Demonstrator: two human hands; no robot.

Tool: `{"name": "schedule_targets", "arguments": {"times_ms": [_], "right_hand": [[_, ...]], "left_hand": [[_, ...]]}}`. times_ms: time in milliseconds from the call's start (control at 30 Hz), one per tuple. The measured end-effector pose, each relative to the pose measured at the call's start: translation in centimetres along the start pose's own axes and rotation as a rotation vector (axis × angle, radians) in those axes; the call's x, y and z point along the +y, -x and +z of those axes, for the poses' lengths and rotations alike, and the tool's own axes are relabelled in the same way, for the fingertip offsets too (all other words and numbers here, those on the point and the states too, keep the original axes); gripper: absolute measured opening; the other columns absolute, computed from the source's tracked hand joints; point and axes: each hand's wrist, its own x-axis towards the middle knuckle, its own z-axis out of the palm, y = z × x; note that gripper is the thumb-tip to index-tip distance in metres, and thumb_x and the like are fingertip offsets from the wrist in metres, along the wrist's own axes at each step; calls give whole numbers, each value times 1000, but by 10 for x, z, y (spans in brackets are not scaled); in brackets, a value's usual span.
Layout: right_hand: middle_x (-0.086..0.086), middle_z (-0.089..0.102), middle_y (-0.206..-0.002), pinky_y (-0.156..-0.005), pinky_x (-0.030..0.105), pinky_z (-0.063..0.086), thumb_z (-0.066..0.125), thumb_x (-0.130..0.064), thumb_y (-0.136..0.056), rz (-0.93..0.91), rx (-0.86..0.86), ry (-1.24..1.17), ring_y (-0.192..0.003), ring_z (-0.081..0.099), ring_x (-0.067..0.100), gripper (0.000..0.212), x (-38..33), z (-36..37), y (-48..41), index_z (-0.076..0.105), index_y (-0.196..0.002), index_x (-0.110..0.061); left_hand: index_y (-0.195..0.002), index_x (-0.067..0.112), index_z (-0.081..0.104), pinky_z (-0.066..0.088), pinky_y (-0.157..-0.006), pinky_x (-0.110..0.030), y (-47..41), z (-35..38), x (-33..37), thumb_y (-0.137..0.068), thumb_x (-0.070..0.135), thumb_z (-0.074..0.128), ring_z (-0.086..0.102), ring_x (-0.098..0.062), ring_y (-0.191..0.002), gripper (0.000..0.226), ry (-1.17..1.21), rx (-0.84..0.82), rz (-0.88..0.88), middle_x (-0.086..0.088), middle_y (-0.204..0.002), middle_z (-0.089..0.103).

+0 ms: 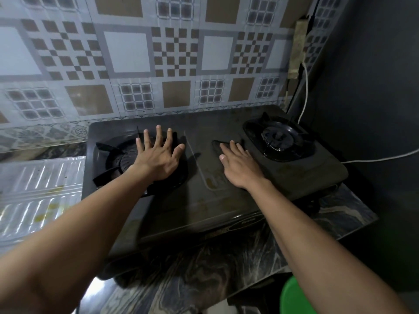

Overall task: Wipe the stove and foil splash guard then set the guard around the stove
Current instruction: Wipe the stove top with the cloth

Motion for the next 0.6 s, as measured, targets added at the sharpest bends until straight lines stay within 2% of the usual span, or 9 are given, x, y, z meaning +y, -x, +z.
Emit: {"name": "schedule_targets", "arguments": {"times_ms": [100,200,367,467,600], "right_hand": [[5,10,-165,-121,40,5,22,-36,-106,-87,20,-39,-152,8,21,52,-33,12,25,20,-157,-24],[4,8,-166,-122,39,3,22,-34,-107,-165,-8,-62,-152,3,18,51,-61,21,56,20,-156,-21],[2,9,-165,-123,39,3,24,-33,-107,-236,-35,-80,-152,1,16,51,-68,26,87,20,-156,-20],[4,7,-165,-123,39,3,24,-34,-107,-218,-48,-82,-152,2,17,52,-57,22,80,18,-157,-22],[9,10,-165,-121,42,6,27,-34,-106,-97,-20,-91,-152,7,23,53,-23,12,60,19,-157,-19]], "left_hand": [[-159,22,-6,-8,-120,-60,0,1,2,-100,61,12,-17,-43,-150,74,28,7,-8,-9,-167,-16],[-160,21,-4,-7,-120,-60,-2,2,2,-100,60,13,-15,-43,-150,73,29,21,-1,-9,-167,-14],[-160,16,1,-6,-120,-60,2,0,4,-102,57,14,-12,-40,-152,72,-6,60,22,-11,-167,-9],[-160,12,3,-4,-121,-59,8,0,10,-103,54,15,-10,-36,-153,72,-25,102,47,-11,-168,-7],[-160,13,1,-5,-120,-59,17,2,14,-102,57,14,-13,-36,-152,74,-17,60,96,-10,-167,-10]]}}
